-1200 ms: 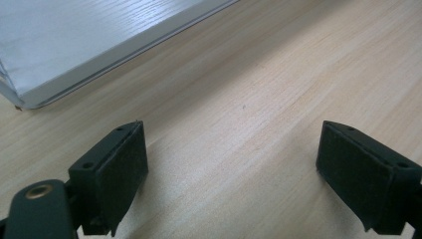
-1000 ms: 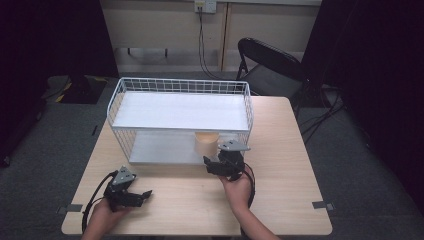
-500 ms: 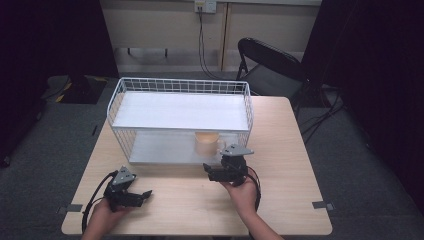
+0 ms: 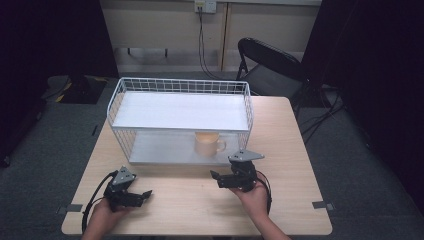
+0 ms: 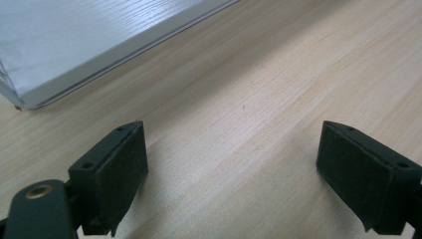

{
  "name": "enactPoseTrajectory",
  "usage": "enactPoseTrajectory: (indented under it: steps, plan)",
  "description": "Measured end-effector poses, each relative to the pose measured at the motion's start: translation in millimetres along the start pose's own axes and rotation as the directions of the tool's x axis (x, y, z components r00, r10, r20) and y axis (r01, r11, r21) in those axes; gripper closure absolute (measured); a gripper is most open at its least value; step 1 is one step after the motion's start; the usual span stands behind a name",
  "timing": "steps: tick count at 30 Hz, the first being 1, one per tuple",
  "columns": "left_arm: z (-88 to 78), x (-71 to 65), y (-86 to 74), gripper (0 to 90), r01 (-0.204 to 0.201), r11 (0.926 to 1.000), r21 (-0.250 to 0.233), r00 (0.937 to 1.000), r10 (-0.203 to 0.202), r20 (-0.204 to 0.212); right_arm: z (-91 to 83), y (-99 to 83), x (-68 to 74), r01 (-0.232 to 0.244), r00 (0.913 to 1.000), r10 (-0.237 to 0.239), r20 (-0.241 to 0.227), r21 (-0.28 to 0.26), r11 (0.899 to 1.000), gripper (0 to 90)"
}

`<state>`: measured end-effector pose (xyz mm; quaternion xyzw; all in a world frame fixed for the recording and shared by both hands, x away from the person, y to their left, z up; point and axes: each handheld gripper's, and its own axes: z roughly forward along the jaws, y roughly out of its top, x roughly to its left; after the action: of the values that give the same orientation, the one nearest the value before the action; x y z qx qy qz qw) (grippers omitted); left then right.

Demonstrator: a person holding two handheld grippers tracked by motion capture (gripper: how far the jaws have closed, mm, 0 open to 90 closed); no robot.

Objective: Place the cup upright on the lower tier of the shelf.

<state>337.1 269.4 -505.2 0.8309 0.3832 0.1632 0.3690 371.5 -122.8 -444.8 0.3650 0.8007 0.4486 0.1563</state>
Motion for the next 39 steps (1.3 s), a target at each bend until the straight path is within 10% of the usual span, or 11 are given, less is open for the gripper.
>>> enactPoseTrajectory:
  steps: [39]
  plan:
    - [0.0, 0.0, 0.0, 12.3, 0.000, 1.0000, 0.000, 1.0000, 0.000, 0.000, -47.7, -44.4, -36.1, 0.024, 0.9982, -0.024, -0.054, -0.005, 1.000, 15.3]
